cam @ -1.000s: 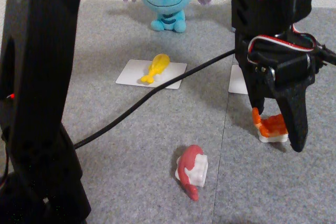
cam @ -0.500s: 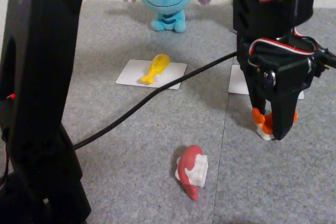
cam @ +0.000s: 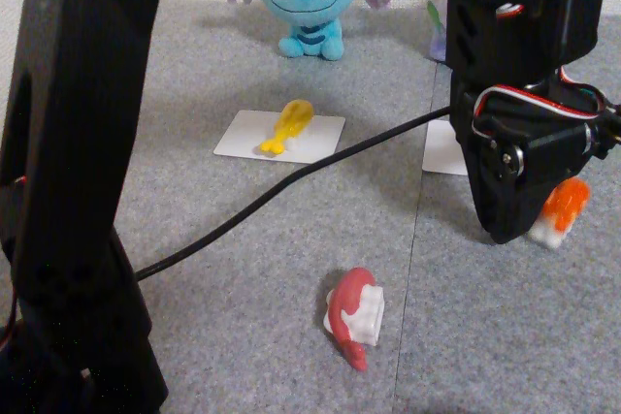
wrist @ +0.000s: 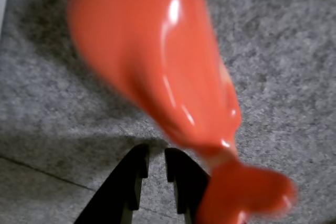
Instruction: Wooper wants to eat egg sudhi, and Goomy wants to eat shrimp sushi
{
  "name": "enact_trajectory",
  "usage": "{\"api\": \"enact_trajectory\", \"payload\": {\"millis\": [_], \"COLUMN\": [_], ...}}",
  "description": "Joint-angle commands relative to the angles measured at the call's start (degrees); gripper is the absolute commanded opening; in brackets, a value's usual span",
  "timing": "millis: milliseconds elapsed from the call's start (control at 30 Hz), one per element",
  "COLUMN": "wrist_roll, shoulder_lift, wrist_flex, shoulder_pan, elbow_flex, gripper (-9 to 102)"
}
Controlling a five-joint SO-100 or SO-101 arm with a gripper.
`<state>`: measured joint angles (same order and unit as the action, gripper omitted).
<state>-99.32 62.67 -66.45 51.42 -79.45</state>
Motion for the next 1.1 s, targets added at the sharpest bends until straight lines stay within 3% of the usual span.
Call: {"api": "enact_trajectory", "payload": {"millis": [0,167,433,833,1067], "wrist_roll": [0.26,3.16,16.61,37.27,54.58], "shoulder_lift": [0.79,1.49,2.99,8.17,8.26], "wrist_flex": [0.62,0.26,0.53,-2.2,-1.67], "shoulder_pan": [0.44,-0.62,-1.32,-2.72,-1.93], "elbow_flex": [0.88,0.88,1.67,1.67,1.67], "gripper": [2,5,20,21,20]}}
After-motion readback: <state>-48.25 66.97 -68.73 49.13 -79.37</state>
